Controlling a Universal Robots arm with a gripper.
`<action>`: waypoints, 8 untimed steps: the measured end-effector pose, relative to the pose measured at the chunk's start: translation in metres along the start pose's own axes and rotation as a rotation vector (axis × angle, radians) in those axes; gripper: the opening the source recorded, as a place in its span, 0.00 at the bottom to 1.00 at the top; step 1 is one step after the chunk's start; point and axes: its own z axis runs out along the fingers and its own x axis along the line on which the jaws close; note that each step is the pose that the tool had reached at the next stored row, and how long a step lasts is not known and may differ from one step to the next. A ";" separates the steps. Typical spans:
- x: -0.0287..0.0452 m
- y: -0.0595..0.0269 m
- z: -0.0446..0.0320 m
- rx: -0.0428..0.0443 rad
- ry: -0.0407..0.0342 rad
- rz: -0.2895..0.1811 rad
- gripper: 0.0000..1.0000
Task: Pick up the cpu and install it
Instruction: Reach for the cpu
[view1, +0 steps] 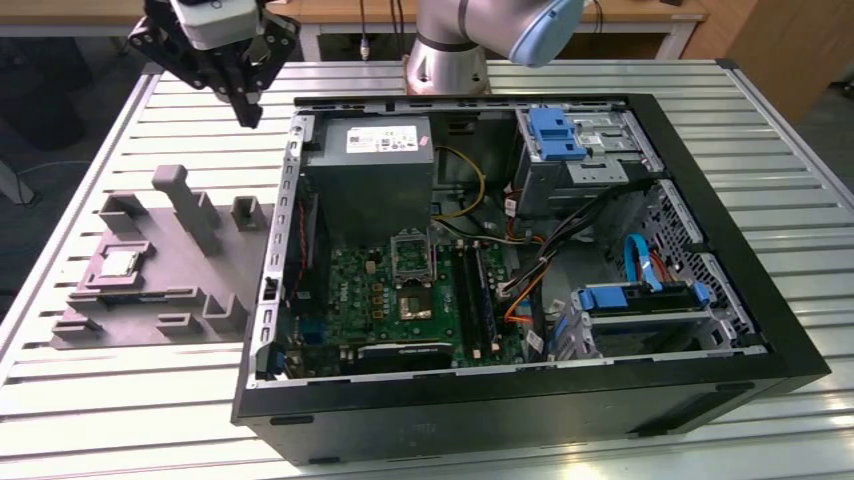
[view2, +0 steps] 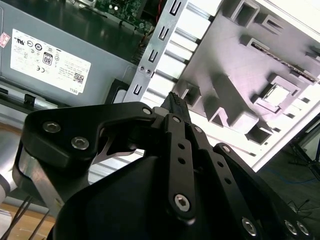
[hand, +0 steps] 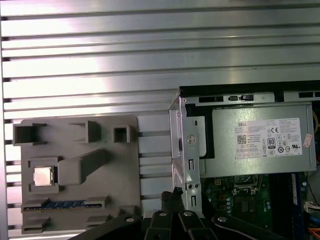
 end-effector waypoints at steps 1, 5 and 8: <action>0.0003 0.0000 0.0000 0.0000 -0.0001 0.000 0.11; 0.0014 -0.0001 0.0002 0.0000 0.0000 0.000 0.11; 0.0022 -0.0002 0.0003 0.0000 -0.0001 0.000 0.11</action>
